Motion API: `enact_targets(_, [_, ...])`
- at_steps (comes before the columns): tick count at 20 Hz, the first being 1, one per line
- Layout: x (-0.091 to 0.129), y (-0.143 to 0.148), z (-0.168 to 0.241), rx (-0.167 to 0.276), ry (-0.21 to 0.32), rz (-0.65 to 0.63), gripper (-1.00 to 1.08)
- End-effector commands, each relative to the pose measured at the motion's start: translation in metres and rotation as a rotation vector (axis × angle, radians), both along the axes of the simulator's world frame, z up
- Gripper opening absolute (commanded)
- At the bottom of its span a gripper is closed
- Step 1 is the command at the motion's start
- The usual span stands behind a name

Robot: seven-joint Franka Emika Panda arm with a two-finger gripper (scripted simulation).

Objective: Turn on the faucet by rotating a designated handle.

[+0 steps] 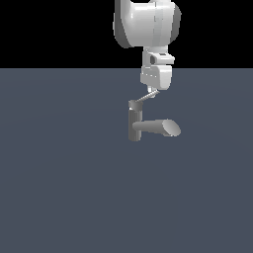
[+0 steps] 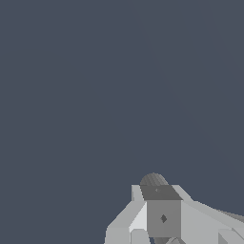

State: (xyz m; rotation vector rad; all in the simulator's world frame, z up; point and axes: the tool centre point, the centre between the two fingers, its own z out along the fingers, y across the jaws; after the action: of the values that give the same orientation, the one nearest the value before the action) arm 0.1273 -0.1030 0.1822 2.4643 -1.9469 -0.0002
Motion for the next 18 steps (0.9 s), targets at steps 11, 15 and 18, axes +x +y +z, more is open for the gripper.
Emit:
enact_targets(11, [-0.014,-0.006,0.0,0.0,-0.001,-0.004,-1.0])
enact_targets(15, [-0.024,-0.009,0.0,0.0,-0.001,-0.004,-1.0])
enact_targets(18, [-0.032,-0.012,0.0,0.0,-0.001,-0.004,-1.0])
